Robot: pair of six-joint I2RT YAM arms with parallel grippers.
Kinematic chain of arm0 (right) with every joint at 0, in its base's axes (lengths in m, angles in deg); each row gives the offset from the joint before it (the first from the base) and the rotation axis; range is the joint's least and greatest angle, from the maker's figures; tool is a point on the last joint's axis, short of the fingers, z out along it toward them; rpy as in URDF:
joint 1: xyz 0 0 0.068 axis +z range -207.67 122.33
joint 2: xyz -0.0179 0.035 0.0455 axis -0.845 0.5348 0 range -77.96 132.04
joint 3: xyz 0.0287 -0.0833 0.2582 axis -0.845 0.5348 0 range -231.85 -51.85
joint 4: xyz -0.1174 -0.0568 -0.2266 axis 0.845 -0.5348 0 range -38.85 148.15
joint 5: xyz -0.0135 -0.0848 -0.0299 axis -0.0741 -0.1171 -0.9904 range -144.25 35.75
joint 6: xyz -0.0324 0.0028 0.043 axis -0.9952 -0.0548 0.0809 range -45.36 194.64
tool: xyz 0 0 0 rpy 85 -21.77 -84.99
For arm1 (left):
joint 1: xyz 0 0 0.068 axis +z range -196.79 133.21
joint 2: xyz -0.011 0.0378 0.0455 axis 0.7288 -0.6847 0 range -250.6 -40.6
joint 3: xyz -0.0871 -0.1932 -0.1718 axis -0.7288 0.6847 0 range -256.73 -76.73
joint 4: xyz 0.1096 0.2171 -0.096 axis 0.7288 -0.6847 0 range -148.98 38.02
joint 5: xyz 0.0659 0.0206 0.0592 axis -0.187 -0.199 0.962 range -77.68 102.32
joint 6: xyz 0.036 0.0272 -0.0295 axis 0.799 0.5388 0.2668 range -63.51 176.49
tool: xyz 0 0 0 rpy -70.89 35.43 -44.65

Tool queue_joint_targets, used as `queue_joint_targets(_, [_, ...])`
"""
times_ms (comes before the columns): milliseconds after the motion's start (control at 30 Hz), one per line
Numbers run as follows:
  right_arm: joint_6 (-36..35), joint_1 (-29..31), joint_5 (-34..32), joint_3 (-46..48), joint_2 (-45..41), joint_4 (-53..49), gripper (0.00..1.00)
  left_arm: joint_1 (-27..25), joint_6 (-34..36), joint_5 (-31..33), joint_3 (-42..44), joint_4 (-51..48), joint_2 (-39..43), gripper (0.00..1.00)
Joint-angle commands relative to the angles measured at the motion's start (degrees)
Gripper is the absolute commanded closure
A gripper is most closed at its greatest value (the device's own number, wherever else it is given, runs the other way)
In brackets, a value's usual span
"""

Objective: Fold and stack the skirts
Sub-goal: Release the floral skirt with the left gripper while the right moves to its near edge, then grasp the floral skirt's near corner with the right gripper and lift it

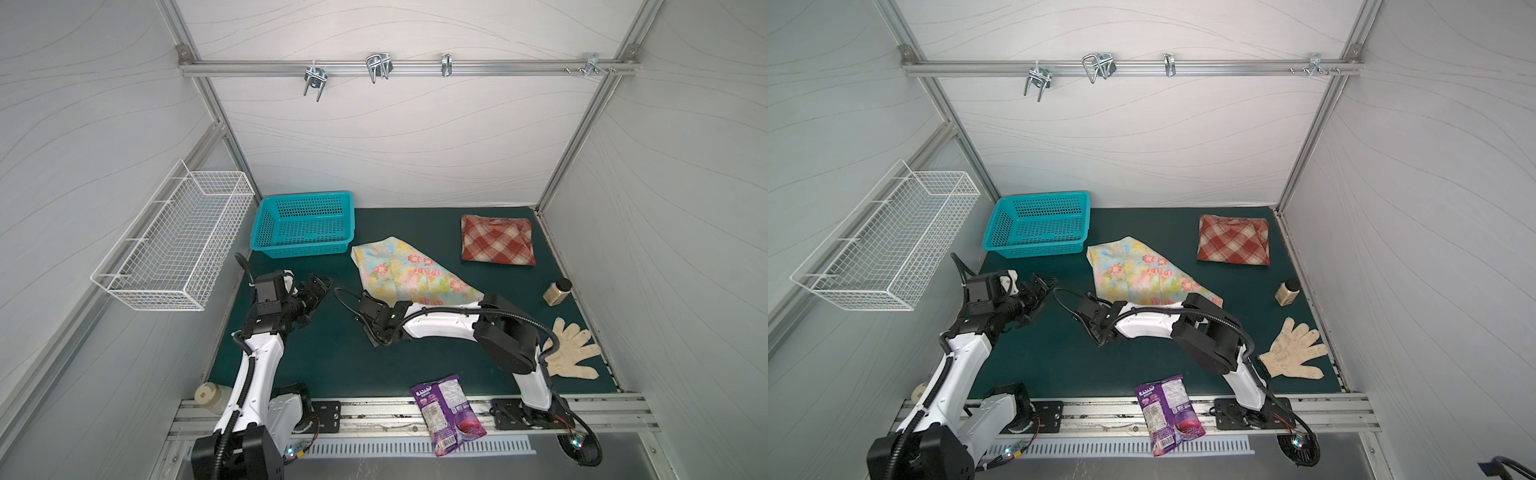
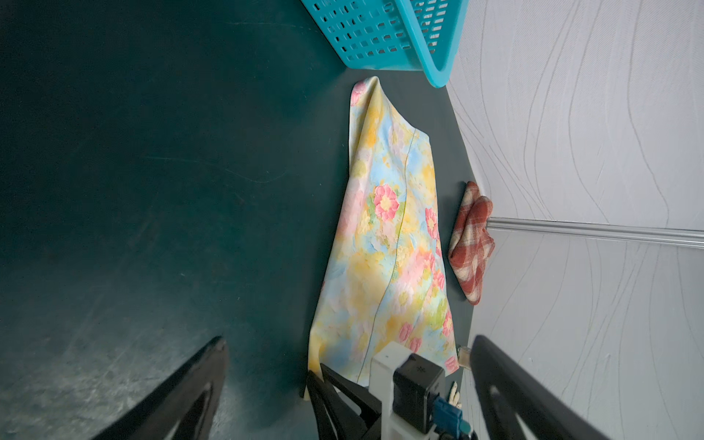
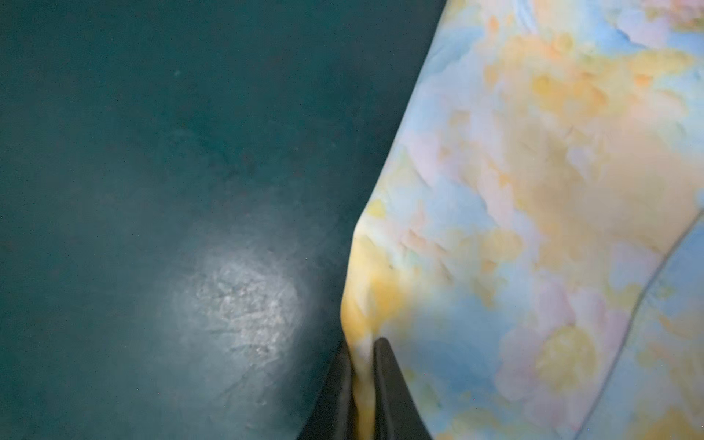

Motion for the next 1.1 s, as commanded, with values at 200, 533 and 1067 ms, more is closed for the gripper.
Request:
queue_joint_targets(200, [-1.5,-2.7,1.4,3.5,-1.8,-3.2,1.00,0.4,1.7,-1.1,-0.8,1.4,-0.2,0.01])
queue_joint_targets(533, [-7.3,-6.4,2.5,7.7,-20.2,-7.6,1.00,0.4,0.6,-3.0,-0.2,3.2,-0.9,0.01])
queue_joint_targets(1067, [-13.0,-20.2,4.3,6.1,-45.3,-17.7,1.00,-9.9,-2.9,1.5,-0.1,8.9,-6.3,0.01])
